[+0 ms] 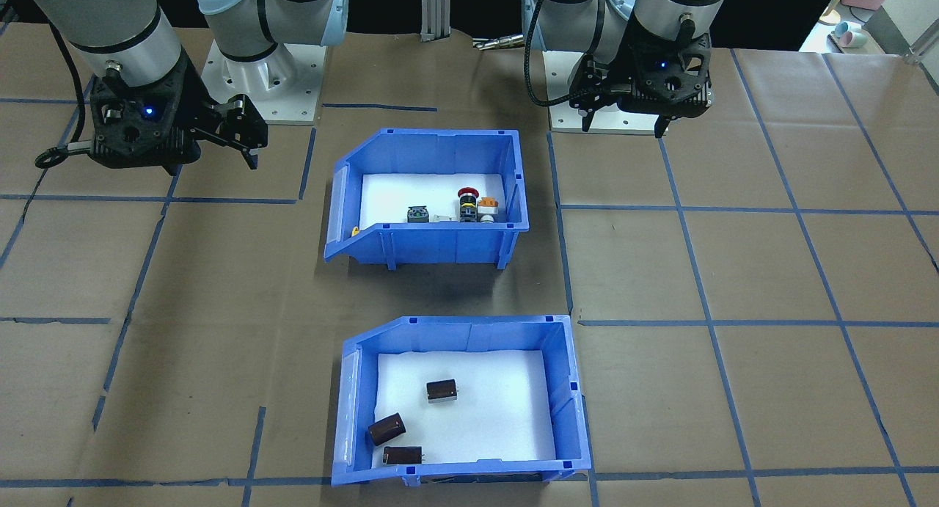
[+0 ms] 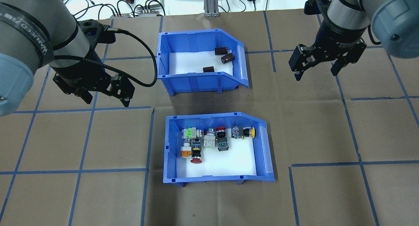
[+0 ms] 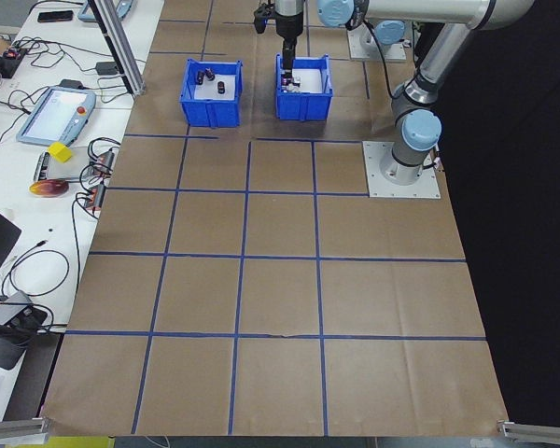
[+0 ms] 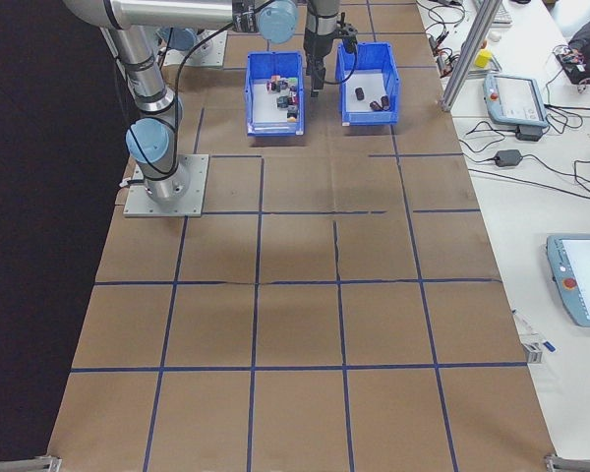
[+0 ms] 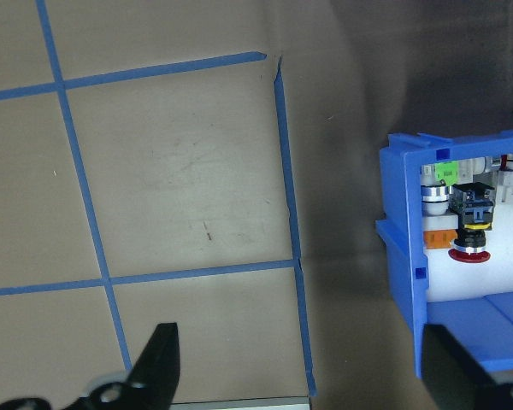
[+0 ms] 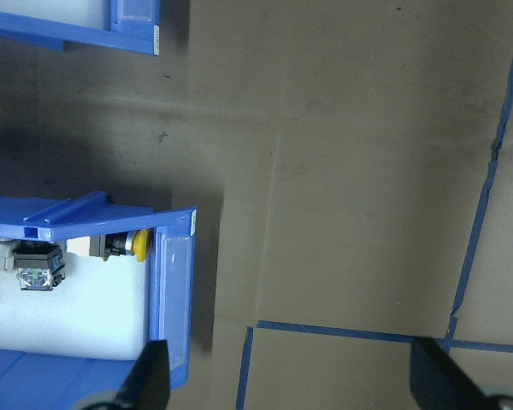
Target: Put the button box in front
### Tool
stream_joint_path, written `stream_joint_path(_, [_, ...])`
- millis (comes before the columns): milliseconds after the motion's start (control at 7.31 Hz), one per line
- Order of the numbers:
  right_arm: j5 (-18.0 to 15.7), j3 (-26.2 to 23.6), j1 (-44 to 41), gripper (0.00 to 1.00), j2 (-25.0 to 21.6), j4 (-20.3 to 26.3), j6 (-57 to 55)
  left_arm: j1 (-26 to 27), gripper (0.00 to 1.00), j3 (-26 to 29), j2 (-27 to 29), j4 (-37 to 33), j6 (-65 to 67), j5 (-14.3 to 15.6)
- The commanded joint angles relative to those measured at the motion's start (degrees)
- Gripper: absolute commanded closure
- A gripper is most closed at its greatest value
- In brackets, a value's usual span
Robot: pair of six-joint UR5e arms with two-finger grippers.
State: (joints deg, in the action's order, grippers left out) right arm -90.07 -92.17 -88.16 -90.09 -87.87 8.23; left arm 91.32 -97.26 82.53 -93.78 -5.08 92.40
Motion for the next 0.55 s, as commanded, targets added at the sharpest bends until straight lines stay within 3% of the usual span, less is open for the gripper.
stream_joint_path(0, [-0.28, -0.02, -0.08, 0.0, -0.09, 0.59, -0.67, -0.09, 0.01, 0.58, 0.0, 0.0, -0.1, 0.32])
stream_joint_path(410, [0.06, 0.68, -0.34, 0.0, -0.18, 0.25, -0.06, -0.62, 0.01, 1.11, -0.18, -0.09, 5.66, 0.59])
